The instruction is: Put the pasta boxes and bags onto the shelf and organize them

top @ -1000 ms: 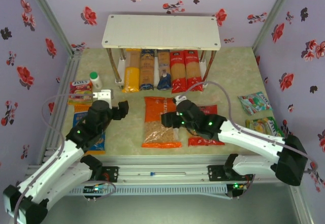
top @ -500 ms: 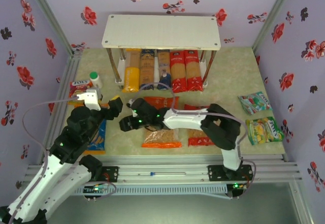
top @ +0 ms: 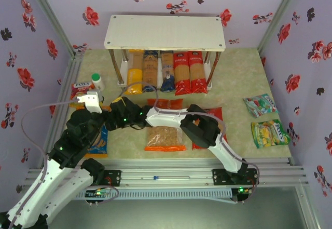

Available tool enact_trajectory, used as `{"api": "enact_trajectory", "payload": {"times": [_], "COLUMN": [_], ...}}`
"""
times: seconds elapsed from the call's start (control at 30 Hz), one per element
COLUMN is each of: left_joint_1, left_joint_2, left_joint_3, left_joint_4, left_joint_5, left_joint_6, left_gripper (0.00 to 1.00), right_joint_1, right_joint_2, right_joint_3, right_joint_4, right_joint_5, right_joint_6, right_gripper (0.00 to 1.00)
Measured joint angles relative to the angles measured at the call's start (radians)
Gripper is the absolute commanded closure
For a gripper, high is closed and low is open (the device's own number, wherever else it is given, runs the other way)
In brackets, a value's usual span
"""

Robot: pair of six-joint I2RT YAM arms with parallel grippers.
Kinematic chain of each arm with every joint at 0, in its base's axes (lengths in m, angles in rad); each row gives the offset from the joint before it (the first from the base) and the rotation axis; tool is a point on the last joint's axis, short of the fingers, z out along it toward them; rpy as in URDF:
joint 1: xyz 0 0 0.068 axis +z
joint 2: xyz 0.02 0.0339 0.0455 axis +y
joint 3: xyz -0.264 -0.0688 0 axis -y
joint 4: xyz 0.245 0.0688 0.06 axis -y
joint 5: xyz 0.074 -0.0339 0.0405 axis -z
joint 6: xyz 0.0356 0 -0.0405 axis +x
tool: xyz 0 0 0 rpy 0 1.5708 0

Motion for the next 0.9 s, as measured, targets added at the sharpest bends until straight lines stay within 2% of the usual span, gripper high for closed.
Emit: {"api": "enact_trajectory", "payload": {"times": [0.43, 0.6, 0.73, 0.8, 0.83, 0.9], "left_joint_1": [0.0, 0.0, 0.0, 0.0, 0.0, 0.0], "left_joint_2": [0.0, 0.0, 0.0, 0.0, 0.0, 0.0], "left_joint_3": [0.0, 0.0, 0.0, 0.0, 0.0, 0.0], "left_joint_4": [0.0, 0.0, 0.001, 0.001, 0.001, 0.001], "left_joint_5": [0.003, 0.003, 0.003, 0.003, 0.003, 0.003], "left_joint_6": [0.0, 0.0, 0.0, 0.0, 0.0, 0.0], "left_gripper": [0.14, 0.14, 0.14, 0.14, 0.14, 0.14], "right_joint_1": [0.057, 0.058, 0.058, 0.058, 0.058, 0.057], "right_joint_2": [0.117, 0.142, 0.154, 0.161, 0.163, 0.164], "right_joint_3": [0.165, 0.203, 0.225, 0.232, 0.232, 0.233], "right_joint_4": [-0.083, -0.1, -0.106, -0.106, -0.106, -0.103], "right_joint_5": [-0.036, -0.04, -0.047, -0.054, -0.058, -0.065], "right_joint_6": [0.025, 0.027, 0.045, 0.055, 0.06, 0.064], "right_gripper": [0.25, 0.29, 0.45, 0.61, 0.73, 0.87]}}
